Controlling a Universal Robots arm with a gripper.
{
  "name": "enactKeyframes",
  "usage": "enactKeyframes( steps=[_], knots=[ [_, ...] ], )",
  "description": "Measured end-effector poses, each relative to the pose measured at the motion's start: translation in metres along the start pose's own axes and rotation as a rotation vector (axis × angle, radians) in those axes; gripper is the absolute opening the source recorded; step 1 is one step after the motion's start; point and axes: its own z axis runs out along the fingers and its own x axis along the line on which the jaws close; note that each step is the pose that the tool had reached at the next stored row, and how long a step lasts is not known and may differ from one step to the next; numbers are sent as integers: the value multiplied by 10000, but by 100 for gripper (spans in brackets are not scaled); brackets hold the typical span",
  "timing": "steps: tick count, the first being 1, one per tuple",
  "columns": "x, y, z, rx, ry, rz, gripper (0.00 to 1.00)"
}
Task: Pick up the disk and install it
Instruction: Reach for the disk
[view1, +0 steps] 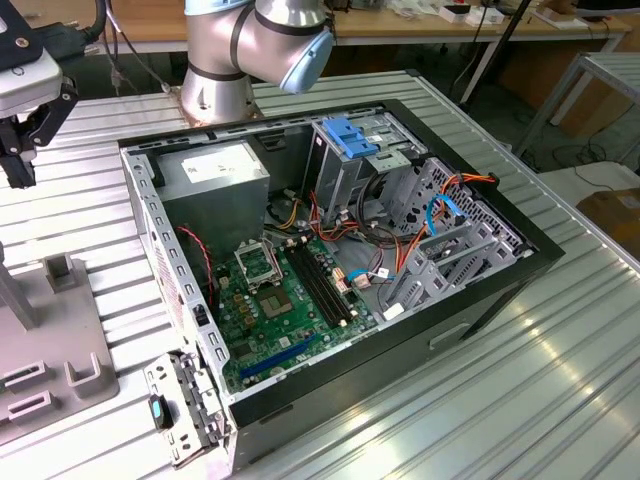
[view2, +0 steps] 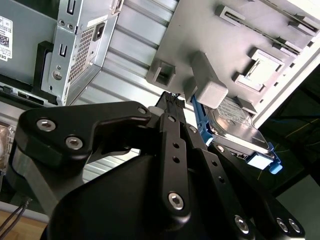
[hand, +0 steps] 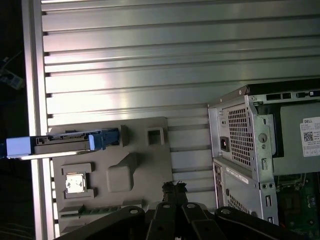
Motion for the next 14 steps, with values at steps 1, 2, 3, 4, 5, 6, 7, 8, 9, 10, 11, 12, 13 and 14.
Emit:
enactKeyframes(
  steps=[1, 2, 3, 4, 5, 6, 7, 8, 9, 10, 11, 12, 13, 14],
  knots=[
    [0, 0, 0, 0, 0, 0, 11],
    [0, 0, 0, 0, 0, 0, 11],
    [0, 0, 0, 0, 0, 0, 11],
    [1, 0, 0, 0, 0, 0, 11],
    [1, 0, 0, 0, 0, 0, 11],
    [5, -1, 0, 1, 1, 1, 11],
    [19, -1, 0, 0, 0, 1, 11],
    [33, -3, -1, 0, 0, 0, 11],
    [51, -4, -1, 0, 0, 0, 11],
    [63, -5, -2, 0, 0, 0, 11],
    [74, -6, -2, 0, 0, 0, 11],
    [93, -7, -2, 0, 0, -1, 11],
    [131, -10, -3, 0, 0, 0, 11],
    [157, -12, -4, 0, 0, 1, 11]
  ],
)
